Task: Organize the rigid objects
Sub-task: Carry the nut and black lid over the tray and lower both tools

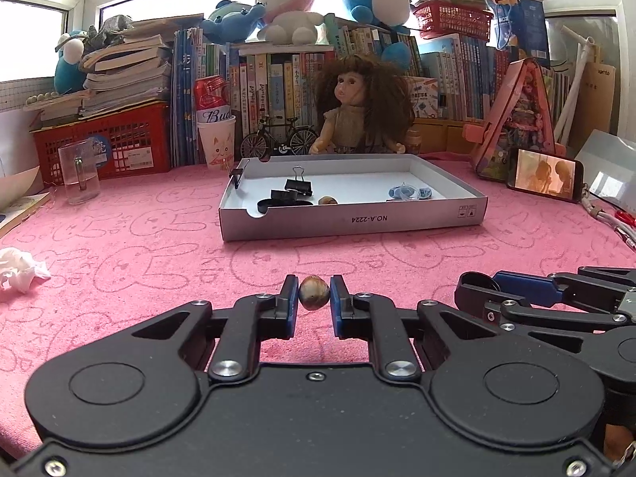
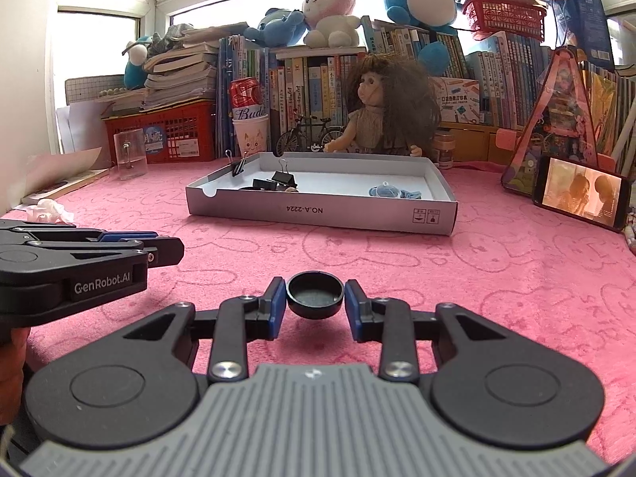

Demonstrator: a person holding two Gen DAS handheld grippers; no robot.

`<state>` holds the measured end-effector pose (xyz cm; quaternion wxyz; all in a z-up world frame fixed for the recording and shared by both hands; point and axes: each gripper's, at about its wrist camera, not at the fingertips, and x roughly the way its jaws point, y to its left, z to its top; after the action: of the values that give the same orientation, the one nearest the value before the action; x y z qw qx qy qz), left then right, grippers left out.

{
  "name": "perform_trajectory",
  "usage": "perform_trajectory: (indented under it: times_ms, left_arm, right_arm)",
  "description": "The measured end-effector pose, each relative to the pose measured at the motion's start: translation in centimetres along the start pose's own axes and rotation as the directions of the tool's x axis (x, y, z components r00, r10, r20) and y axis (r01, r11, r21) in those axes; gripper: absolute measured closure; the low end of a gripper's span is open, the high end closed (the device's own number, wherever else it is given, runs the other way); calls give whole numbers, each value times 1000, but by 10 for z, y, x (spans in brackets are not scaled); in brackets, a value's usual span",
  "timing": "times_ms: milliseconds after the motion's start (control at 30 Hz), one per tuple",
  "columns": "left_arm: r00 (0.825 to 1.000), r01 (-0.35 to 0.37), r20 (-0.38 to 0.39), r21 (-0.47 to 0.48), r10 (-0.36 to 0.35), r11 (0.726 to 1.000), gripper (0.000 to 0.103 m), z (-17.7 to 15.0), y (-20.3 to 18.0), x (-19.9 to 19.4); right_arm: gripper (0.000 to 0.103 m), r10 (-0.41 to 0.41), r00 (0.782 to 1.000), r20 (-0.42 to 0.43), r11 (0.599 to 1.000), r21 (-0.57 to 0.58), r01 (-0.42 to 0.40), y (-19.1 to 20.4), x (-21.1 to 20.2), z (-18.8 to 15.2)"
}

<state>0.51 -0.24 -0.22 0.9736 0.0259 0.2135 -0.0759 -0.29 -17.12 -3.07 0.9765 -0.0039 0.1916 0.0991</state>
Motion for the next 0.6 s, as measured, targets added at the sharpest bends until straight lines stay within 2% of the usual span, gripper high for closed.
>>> perform_trajectory:
  times_ms: [600]
  left_arm:
    - [1000,-2,15,-26,2,1000,87,40,-2,31]
  right_arm:
    - [66,-64,998,8,997,53,64,-21,20,31]
